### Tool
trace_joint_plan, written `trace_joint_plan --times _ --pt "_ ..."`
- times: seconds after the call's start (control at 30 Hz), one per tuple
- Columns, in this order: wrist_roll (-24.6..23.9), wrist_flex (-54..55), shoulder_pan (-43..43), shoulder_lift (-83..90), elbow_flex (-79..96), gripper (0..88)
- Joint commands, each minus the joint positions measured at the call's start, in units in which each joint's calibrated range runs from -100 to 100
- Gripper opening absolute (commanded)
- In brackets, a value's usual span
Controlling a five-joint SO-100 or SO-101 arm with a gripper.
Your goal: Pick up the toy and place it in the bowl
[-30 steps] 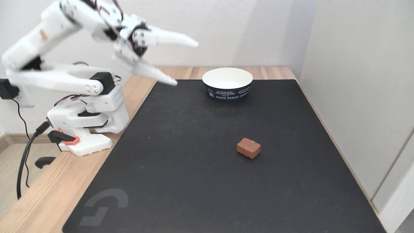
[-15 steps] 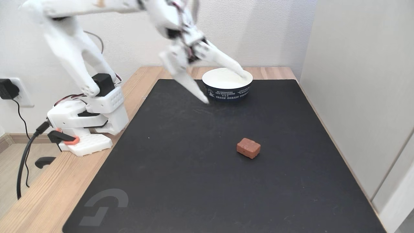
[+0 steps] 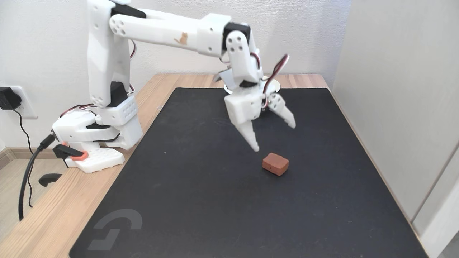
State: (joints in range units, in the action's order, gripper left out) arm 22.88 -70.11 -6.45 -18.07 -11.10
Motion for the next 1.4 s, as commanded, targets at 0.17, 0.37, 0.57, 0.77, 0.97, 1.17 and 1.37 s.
trace_joint_plan --times 0.17,0.37,0.57,0.77,0.97,1.17,1.37 --pt "7.6 -8.12 -1.29 -2.9 -12.29 37.2" --pt "8.17 -9.56 -7.23 -3.23 -11.57 37.2" --pt "8.17 -8.12 -9.57 -6.32 -10.76 37.2" --pt "8.8 -1.94 -6.31 -11.49 -11.48 37.2" --pt "9.37 2.37 -0.95 -12.07 -11.3 37.2" --pt "9.37 2.12 0.22 -15.9 -11.3 37.2" --pt "9.01 2.21 -0.45 -18.32 -11.3 37.1"
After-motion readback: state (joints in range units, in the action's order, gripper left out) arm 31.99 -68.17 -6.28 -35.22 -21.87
